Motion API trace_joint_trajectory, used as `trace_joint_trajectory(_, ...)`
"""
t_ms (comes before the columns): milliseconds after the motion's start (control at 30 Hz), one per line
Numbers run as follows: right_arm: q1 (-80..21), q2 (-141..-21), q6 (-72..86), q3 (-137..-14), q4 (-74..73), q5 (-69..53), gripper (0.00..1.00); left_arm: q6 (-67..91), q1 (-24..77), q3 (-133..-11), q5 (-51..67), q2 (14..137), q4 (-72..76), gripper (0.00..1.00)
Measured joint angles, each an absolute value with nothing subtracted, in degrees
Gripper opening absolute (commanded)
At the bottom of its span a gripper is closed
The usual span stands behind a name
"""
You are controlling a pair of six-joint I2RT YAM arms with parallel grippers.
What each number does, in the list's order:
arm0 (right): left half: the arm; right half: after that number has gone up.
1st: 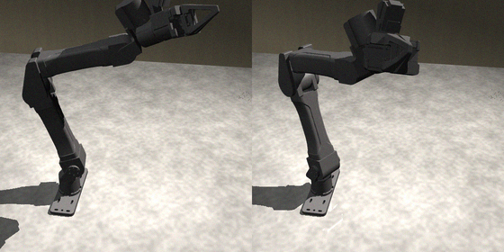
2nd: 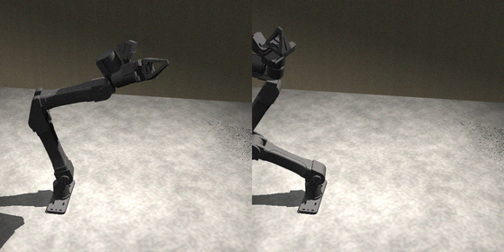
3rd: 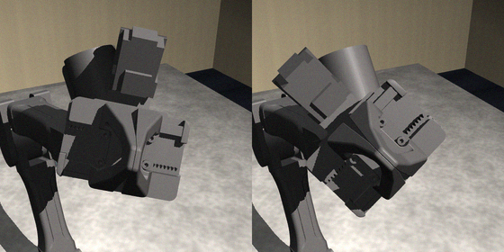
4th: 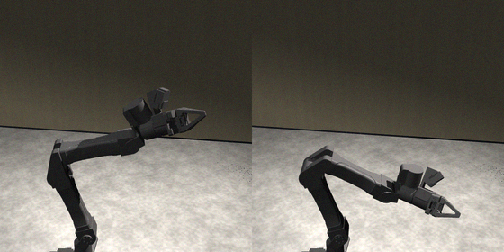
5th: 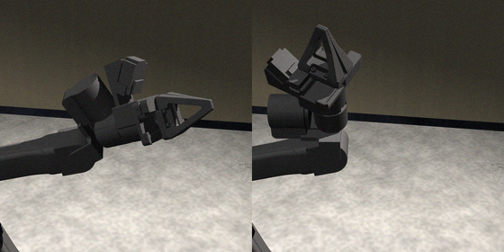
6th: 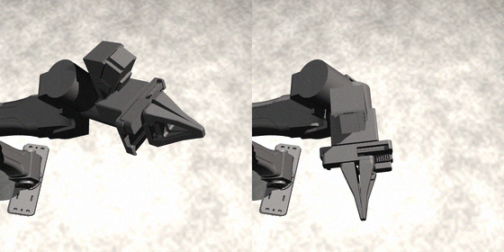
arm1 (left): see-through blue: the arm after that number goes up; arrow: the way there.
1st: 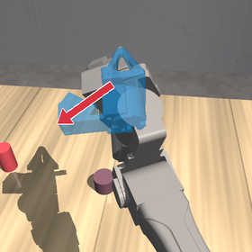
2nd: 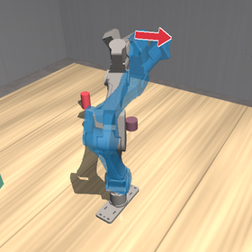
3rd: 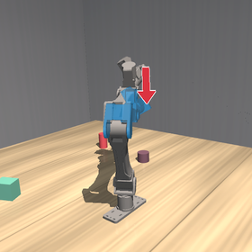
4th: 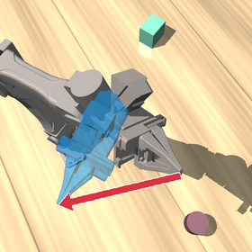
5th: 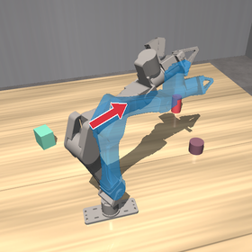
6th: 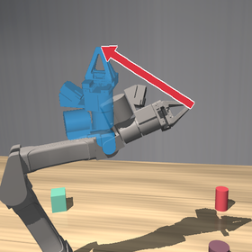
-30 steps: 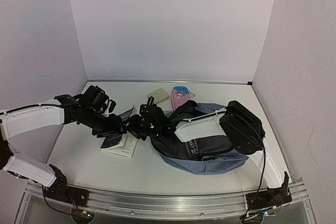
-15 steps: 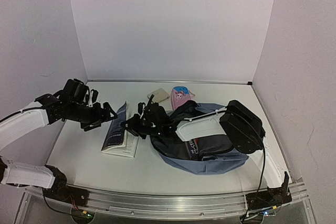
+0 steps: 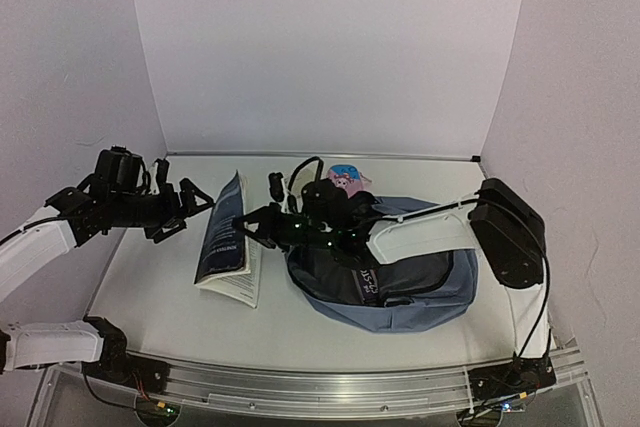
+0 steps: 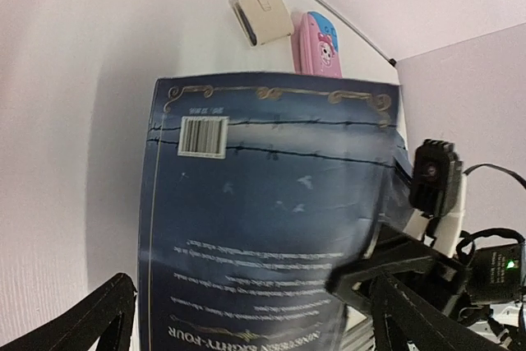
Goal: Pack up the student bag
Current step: Pick up the book from the center of the board.
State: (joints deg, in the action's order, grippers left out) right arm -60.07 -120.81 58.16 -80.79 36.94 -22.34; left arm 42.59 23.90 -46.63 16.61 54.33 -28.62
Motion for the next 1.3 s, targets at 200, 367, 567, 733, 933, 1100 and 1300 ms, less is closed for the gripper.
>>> trace_joint_trajectory(200, -60.1, -114.5, 57.4, -78.7, 41.2, -25.3, 0.00, 44.1, 23.9, -45.1, 21.8, 49.2, -24.7, 1.00)
trace_joint_trajectory(367, -60.1, -110.9, 56.8, -77.4, 42.5, -27.2, 0.00, 45.6, 23.8, -45.1, 25.5, 45.9, -21.3, 1.00)
trace_joint_trajectory(567, -60.0, -108.4, 56.4, -76.3, 43.1, -29.3, 0.00, 46.6, 23.8, -45.1, 30.0, 47.9, -18.9, 1.00)
trace_joint_trajectory(733, -60.0, -107.5, 56.4, -75.2, 43.3, -30.5, 0.00, 46.7, 23.8, -45.1, 32.5, 49.7, -17.0, 1.00)
trace_joint_trajectory(933, -59.9, -107.1, 56.1, -74.5, 44.8, -31.4, 0.00, 48.0, 23.6, -45.1, 35.6, 51.2, -14.2, 0.99)
trace_joint_trajectory(1100, -59.7, -107.0, 56.2, -73.5, 47.6, -32.4, 0.00, 49.5, 23.5, -44.8, 37.9, 51.8, -12.7, 0.96)
trace_joint_trajectory(1300, -59.7, -106.4, 56.2, -72.5, 49.7, -33.0, 0.00, 51.1, 23.4, -43.9, 39.5, 51.9, -10.5, 0.95)
